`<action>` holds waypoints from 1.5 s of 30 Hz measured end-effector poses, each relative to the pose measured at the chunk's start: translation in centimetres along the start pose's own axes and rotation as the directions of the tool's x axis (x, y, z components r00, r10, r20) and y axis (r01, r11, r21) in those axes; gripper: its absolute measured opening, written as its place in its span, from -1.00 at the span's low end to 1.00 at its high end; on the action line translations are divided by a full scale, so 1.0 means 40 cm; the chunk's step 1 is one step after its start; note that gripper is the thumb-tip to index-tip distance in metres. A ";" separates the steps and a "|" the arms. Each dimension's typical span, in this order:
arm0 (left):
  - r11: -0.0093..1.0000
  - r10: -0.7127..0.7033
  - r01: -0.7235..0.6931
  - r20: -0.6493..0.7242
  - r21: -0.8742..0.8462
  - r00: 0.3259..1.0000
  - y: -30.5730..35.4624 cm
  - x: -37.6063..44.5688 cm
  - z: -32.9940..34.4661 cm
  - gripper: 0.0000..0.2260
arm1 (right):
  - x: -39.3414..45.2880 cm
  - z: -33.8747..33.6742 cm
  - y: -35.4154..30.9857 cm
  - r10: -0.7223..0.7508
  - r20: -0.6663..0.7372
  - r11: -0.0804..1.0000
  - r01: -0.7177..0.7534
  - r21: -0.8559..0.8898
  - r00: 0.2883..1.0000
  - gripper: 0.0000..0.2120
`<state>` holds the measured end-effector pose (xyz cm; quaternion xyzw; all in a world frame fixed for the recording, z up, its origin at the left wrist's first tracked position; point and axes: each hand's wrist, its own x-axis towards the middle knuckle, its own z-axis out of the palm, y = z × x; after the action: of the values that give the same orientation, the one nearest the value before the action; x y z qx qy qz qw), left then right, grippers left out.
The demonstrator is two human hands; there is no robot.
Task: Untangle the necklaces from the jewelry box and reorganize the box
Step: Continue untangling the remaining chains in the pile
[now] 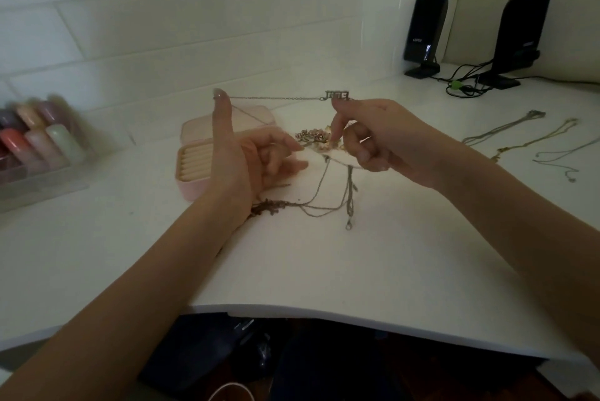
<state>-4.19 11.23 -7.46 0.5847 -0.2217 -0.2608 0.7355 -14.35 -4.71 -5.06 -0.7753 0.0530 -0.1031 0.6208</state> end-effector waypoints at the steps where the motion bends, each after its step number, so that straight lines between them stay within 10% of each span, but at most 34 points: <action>1: 0.998 -0.001 0.004 0.039 -0.067 0.999 0.000 0.000 -0.001 -0.11 | 0.000 0.005 -0.001 -0.001 0.000 0.999 0.001 -0.035 1.000 -0.60; 7: 0.942 -0.177 0.262 0.350 -0.211 0.920 -0.009 -0.020 0.020 0.00 | 0.010 0.015 0.005 0.005 -0.035 0.999 -0.006 -0.033 0.999 -0.42; 18: 0.959 -0.280 0.236 0.377 0.159 0.883 -0.001 -0.019 0.024 -0.03 | 0.008 -0.002 -0.007 0.026 -0.100 0.961 0.003 0.277 0.995 -0.42; 29: 0.910 -0.007 -0.026 0.078 0.413 0.997 -0.003 -0.020 0.016 -0.10 | 0.016 -0.040 0.001 0.087 -0.204 0.949 -0.019 0.315 0.975 -0.47; 45: 0.907 0.261 -0.118 -0.321 0.404 0.911 0.027 -0.038 0.017 -0.36 | 0.019 -0.040 0.036 0.147 -0.019 0.930 -0.144 -0.337 0.989 -0.12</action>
<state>-5.65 11.91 -6.27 0.7280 -0.1827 -0.0256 0.6603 -13.90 -6.70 -6.07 -0.8644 0.1252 -0.0438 0.4849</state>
